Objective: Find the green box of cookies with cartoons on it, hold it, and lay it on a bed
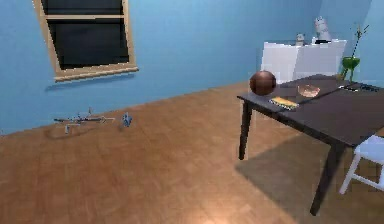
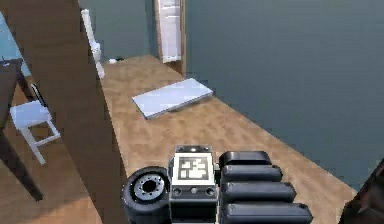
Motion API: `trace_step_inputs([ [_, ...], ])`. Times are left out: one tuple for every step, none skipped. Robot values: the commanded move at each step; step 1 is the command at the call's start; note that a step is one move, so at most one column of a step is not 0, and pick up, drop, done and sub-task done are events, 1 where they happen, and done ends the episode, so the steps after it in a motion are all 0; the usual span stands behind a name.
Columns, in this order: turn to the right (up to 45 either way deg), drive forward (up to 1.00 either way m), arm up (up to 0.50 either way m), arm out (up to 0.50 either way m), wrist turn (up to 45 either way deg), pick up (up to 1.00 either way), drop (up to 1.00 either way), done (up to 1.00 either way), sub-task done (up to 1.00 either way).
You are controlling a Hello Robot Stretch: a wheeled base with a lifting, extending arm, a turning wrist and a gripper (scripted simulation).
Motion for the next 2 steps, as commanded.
trace_step_inputs([
  [0.0,1.00,0.00,0.00,0.0,0.00,0.00,0.00,0.00],
  [3.0,0.00,0.00,0.00,0.0,0.00,0.00,0.00,0.00],
])
